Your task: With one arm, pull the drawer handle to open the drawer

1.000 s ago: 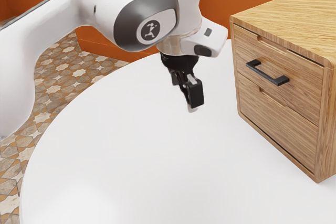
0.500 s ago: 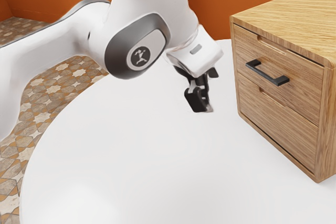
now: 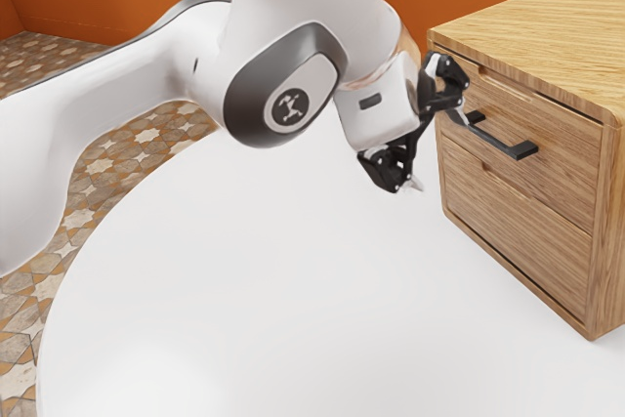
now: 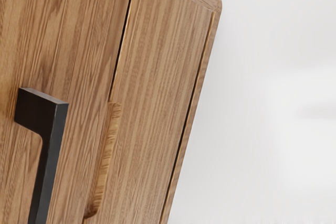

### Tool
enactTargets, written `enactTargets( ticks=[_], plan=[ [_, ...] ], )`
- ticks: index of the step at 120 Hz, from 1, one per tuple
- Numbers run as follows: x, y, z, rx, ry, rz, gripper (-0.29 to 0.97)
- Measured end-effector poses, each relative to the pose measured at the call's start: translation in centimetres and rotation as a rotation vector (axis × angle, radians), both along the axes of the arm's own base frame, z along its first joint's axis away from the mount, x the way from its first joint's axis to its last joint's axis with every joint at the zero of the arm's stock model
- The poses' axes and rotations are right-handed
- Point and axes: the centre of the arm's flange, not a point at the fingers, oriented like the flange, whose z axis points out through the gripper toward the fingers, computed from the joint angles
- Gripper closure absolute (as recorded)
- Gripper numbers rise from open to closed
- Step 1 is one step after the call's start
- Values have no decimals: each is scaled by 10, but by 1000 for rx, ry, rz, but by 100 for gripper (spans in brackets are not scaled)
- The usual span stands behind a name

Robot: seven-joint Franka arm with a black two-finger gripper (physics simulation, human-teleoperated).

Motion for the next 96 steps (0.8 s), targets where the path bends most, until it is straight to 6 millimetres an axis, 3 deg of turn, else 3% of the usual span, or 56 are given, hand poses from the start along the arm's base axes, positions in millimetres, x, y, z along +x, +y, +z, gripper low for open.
enactTargets(
  ticks=[45, 96],
  plan=[
    [37, 3, -11, 31, -19, -208, 0],
    [70, 16, -32, 49, -24, -304, 0]
  ],
)
